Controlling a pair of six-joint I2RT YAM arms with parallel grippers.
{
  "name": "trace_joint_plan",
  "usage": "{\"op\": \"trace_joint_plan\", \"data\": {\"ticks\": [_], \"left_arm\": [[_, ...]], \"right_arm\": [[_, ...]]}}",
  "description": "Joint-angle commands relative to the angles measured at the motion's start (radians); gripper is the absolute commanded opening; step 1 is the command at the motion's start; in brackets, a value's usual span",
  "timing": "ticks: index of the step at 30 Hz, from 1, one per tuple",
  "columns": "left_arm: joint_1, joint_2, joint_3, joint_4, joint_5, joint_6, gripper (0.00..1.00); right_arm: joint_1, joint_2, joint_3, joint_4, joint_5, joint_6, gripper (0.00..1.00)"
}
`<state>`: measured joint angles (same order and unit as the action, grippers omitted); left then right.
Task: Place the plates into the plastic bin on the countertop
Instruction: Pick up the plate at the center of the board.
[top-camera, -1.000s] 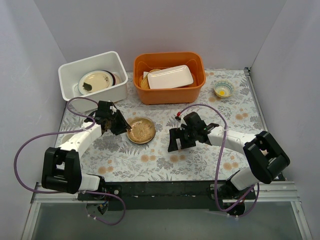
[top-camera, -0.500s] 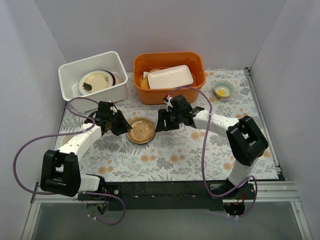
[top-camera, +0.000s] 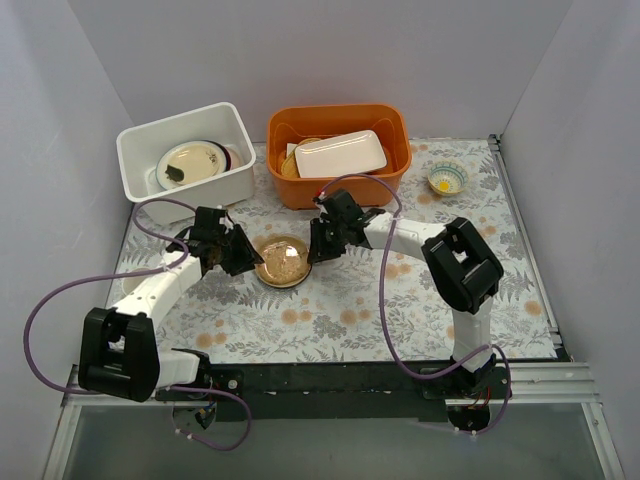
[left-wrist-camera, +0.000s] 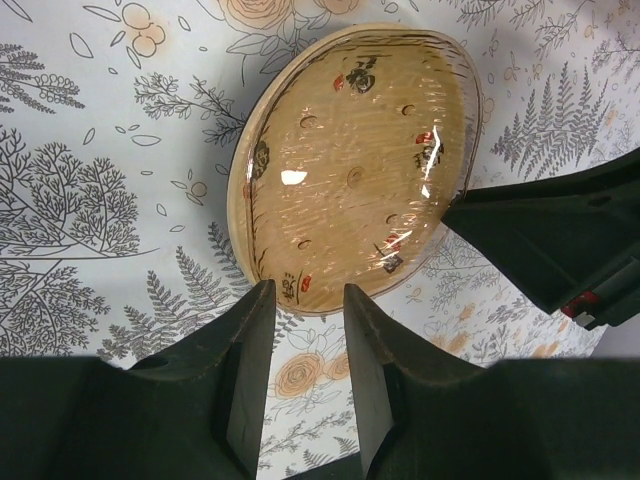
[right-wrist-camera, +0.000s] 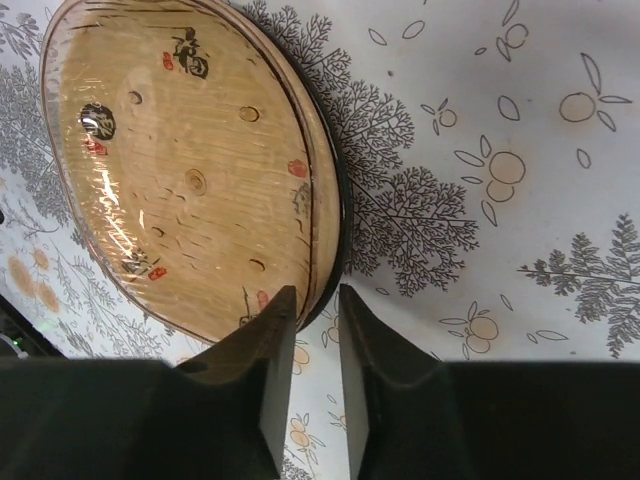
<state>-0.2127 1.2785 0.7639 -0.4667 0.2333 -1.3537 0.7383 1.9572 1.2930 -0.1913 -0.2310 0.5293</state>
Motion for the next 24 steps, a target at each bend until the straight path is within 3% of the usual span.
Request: {"op": "trace_joint_plan", "data": {"ticks": [1, 5, 8, 24], "left_arm": [[-0.004, -0.054, -0.017, -0.007, 0.015, 0.019, 0.33], [-0.005, -0.059, -0.026, -0.012, 0.012, 0.021, 0.33], [-0.004, -0.062, -0.028, -0.012, 0.011, 0.019, 0.33], [-0.004, -0.091, -0.020, -0.029, -0.011, 0.027, 0.40]], "right_arm": [[0.012, 0.032, 0.086, -0.029, 0.024, 0.003, 0.27], [0.019, 0.026, 0.091, -0.033, 0.045, 0.001, 0.09], [0.019, 0.000, 0.083, -0.028, 0.051, -0.003, 0.02], [0.019, -0.116, 0.074, -0.039, 0.064, -0.008, 0.01]]}}
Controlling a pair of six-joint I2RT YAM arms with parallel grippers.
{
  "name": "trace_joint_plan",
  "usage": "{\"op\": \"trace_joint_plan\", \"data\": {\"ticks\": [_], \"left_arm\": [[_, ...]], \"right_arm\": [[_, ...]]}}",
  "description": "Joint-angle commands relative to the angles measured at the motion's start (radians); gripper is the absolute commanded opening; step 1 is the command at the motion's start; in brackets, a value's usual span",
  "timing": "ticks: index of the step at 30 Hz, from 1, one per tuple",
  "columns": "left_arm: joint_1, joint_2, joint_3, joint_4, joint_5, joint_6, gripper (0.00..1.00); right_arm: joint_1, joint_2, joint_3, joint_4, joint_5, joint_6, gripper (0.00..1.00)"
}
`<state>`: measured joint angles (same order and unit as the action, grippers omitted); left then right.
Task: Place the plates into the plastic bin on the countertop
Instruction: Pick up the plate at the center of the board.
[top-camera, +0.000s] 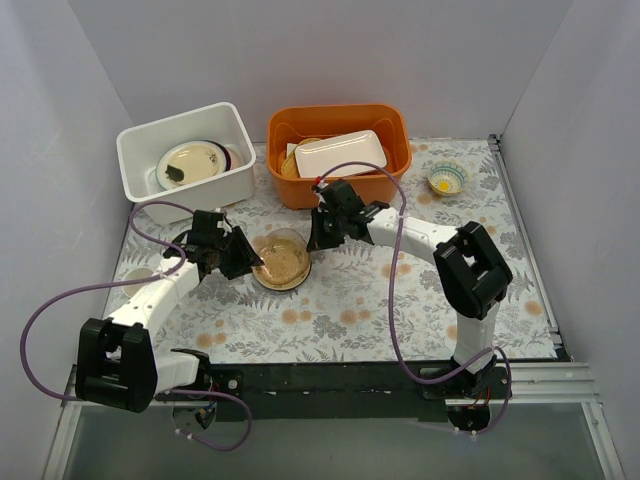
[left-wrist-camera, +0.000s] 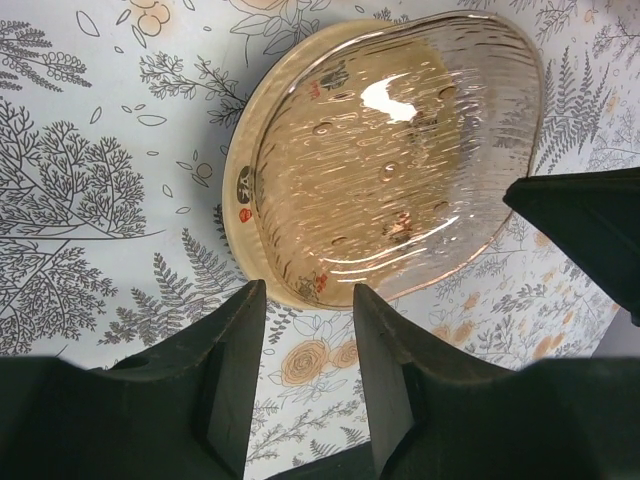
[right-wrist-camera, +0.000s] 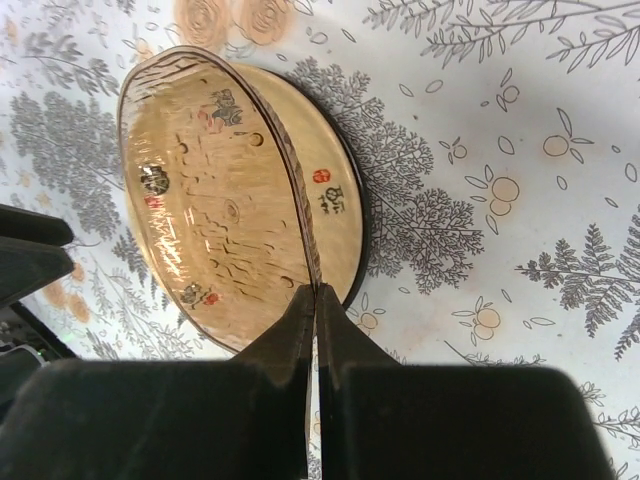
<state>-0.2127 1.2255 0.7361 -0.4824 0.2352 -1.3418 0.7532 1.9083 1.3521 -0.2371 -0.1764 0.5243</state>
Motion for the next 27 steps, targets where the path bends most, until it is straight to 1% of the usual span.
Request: {"op": "trace_joint_plan", "data": {"ticks": [1, 15, 22, 27], "left_arm": [[-0.004, -0.040, 0.009, -0.015, -0.011, 0.015, 0.40], [-0.004, -0.070, -0.006, 0.005, -0.014, 0.000, 0.41], [-0.004, -0.093, 0.000, 0.037, -0.004, -0.014, 0.41], [-0.005, -0.095, -0.007, 0.068, 0.018, -0.022, 0.42]], "right_arm": [[0.005, -0.074, 0.015, 0.002, 0.008, -0.003, 0.01], [0.000, -0.179, -0.021, 0.010, -0.031, 0.013, 0.01], [-0.002, -0.207, -0.070, 0.041, -0.093, 0.032, 0.01], [-0.009, -0.227, -0.134, 0.114, -0.167, 0.071, 0.01]]}}
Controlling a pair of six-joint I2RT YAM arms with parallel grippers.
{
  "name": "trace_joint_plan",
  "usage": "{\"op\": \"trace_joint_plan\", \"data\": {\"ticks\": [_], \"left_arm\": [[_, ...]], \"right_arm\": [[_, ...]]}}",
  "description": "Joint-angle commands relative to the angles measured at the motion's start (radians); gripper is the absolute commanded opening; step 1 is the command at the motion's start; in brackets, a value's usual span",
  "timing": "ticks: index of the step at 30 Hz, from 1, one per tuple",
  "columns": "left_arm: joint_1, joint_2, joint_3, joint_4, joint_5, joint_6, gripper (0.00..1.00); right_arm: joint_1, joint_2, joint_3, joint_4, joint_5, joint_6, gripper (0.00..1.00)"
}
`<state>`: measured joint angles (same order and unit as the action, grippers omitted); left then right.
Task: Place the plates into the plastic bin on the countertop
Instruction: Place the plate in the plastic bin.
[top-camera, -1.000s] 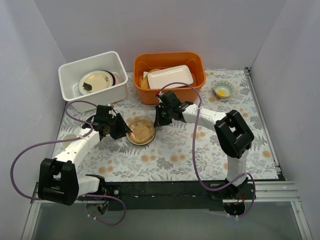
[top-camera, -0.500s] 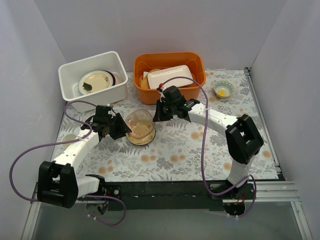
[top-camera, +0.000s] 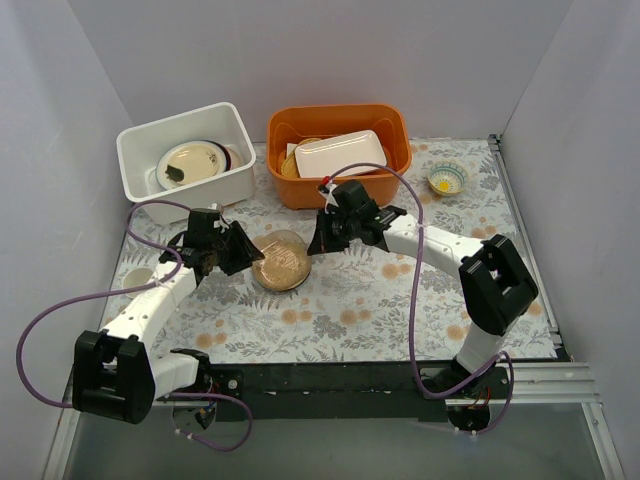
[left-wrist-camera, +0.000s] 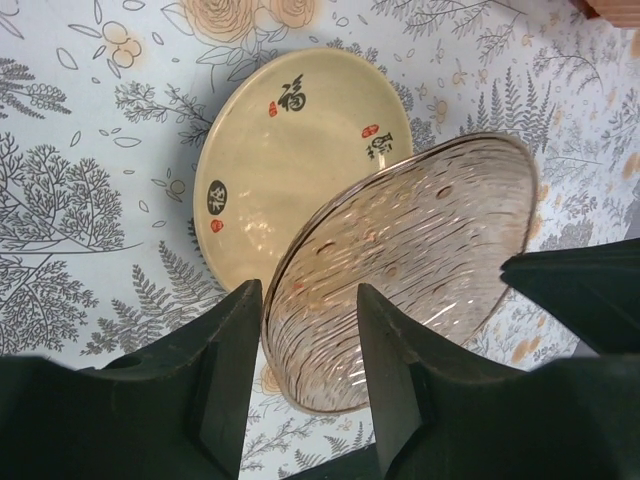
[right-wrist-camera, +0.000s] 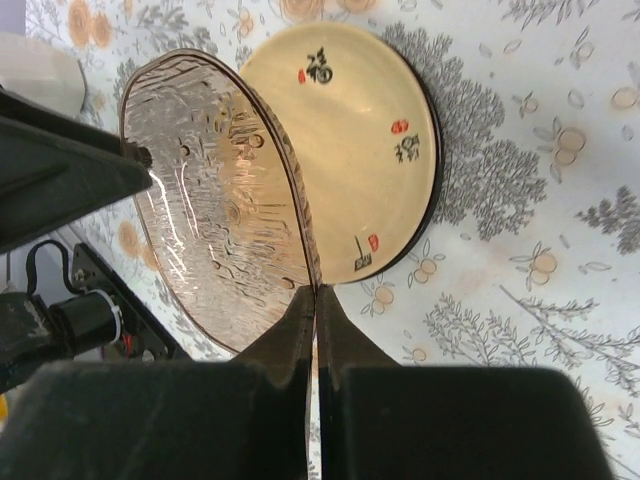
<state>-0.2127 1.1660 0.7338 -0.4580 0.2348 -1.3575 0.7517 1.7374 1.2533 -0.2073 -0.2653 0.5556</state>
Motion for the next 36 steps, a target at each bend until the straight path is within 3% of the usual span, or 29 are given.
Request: {"op": "trace_joint_plan", "data": {"ticks": [1, 14, 18, 19, 20, 21, 22, 27, 30, 36], "left_arm": [[-0.005, -0.037, -0.008, 0.048, 0.026, -0.006, 0.42], [-0.005, -0.046, -0.062, 0.094, 0.061, -0.023, 0.40], [-0.004, -0.051, -0.068, 0.099, 0.066, -0.028, 0.22], [-0.004, -0.054, -0.067, 0.097, 0.063, -0.029, 0.05], [-0.004, -0.057, -0.063, 0.096, 0.057, -0.031, 0.00], [-0.005, -0.061, -0.062, 0.090, 0.049, -0.029, 0.00], [-0.004, -0.063, -0.059, 0.087, 0.047, -0.031, 0.00], [-0.004, -0.071, -0.054, 0.078, 0.038, -0.032, 0.00], [-0.004, -0.072, -0.050, 0.071, 0.032, -0.035, 0.00], [-0.005, -0.065, -0.024, 0.053, 0.023, -0.029, 0.00]], "right_arm": [[-0.008, -0.058, -0.040, 0.089, -0.093, 0.046, 0.01], [-0.017, -0.084, -0.098, 0.193, -0.193, 0.106, 0.01], [-0.020, -0.084, -0.107, 0.198, -0.213, 0.110, 0.01], [-0.020, -0.084, -0.110, 0.198, -0.228, 0.107, 0.01], [-0.022, -0.085, -0.124, 0.244, -0.248, 0.106, 0.07], [-0.022, -0.087, -0.130, 0.247, -0.250, 0.107, 0.24], [-0.022, -0.093, -0.134, 0.252, -0.246, 0.107, 0.32], [-0.023, -0.091, -0.138, 0.230, -0.226, 0.092, 0.60], [-0.023, -0.096, -0.138, 0.209, -0.195, 0.078, 0.70], [-0.023, -0.145, -0.141, 0.085, -0.057, 0.018, 0.77]]}}
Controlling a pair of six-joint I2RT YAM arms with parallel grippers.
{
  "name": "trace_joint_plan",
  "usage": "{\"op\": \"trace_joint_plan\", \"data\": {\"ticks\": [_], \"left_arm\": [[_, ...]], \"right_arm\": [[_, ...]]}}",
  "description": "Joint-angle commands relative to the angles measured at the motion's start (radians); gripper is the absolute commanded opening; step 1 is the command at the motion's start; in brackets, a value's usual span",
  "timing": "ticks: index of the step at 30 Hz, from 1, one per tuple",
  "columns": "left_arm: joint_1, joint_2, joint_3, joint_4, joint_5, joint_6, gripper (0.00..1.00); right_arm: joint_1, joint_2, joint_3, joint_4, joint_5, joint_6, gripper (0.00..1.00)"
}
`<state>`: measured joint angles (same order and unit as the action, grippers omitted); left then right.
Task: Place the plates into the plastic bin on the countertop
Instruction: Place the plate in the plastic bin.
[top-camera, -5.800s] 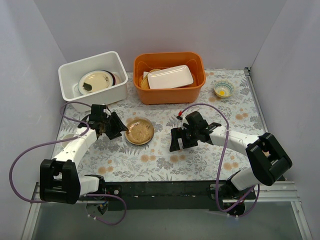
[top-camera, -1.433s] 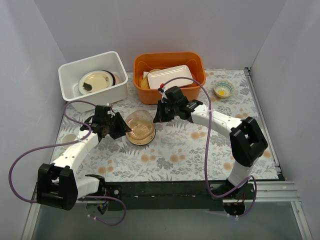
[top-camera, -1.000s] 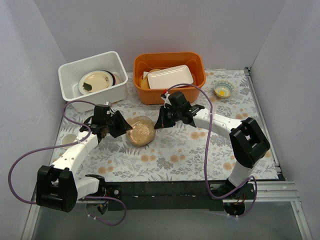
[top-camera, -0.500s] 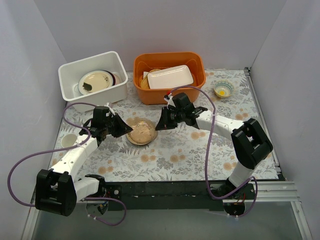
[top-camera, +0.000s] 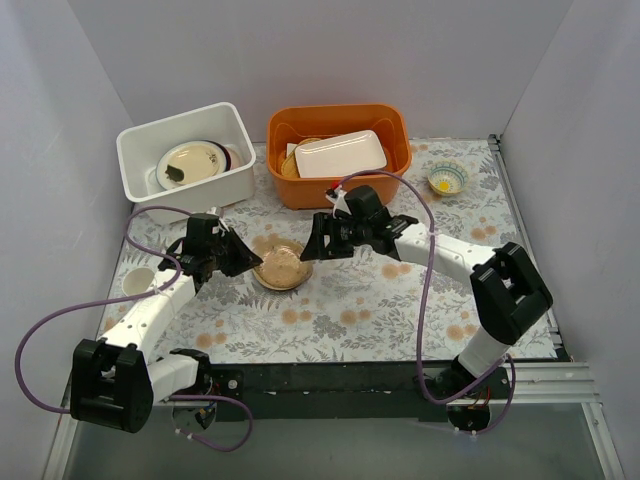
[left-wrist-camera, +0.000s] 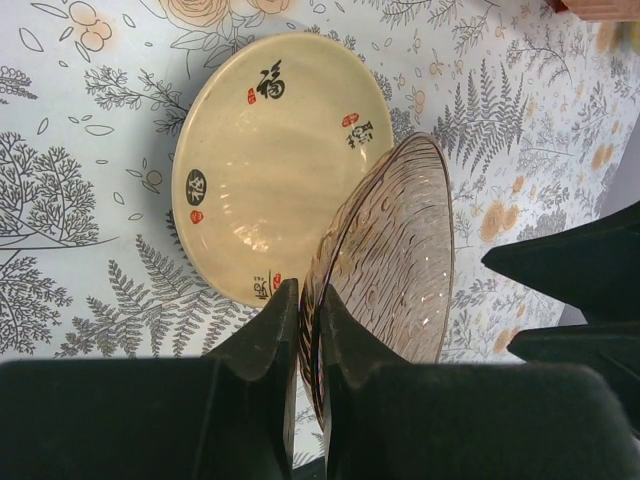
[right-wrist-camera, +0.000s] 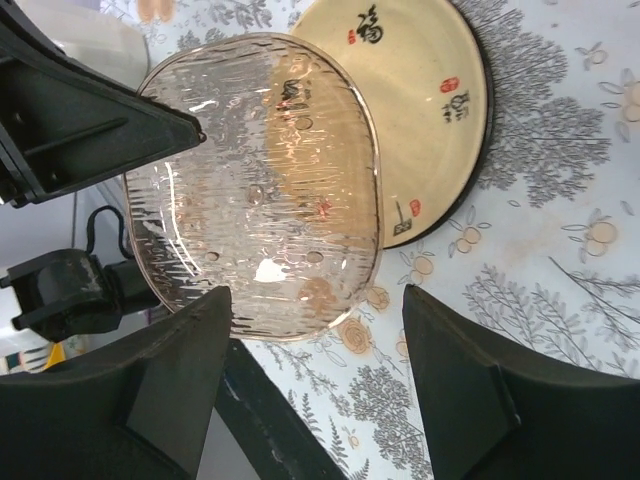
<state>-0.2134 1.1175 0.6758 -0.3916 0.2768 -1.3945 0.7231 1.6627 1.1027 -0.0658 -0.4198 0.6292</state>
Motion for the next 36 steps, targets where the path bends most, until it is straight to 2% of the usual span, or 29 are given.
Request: {"op": "trace_joint_plan", "data": {"ticks": [1, 5, 13, 23, 32, 36], "left_arm": [[-0.003, -0.013, 0.041, -0.018, -0.022, 0.011, 0.00], [-0.004, 0.002, 0.070, -0.033, -0.036, 0.019, 0.00], [-0.001, 0.021, 0.152, -0.069, -0.064, 0.025, 0.00], [0.012, 0.120, 0.343, -0.147, -0.088, 0.054, 0.00], [0.098, 0.241, 0.573, -0.184, -0.034, 0.078, 0.00], [0.211, 0.295, 0.642, -0.170, 0.037, 0.075, 0.00]], "right_arm": [[0.006, -0.092, 0.002, -0.083, 0.119, -0.060, 0.77], [0.006, -0.145, -0.036, -0.114, 0.199, -0.080, 0.82], [0.006, -0.245, -0.173, -0.097, 0.237, -0.088, 0.82], [0.004, -0.230, -0.191, -0.089, 0.223, -0.088, 0.83], [0.004, -0.202, -0.194, -0.071, 0.197, -0.088, 0.84], [0.004, -0.202, -0.201, -0.065, 0.199, -0.088, 0.85]]}}
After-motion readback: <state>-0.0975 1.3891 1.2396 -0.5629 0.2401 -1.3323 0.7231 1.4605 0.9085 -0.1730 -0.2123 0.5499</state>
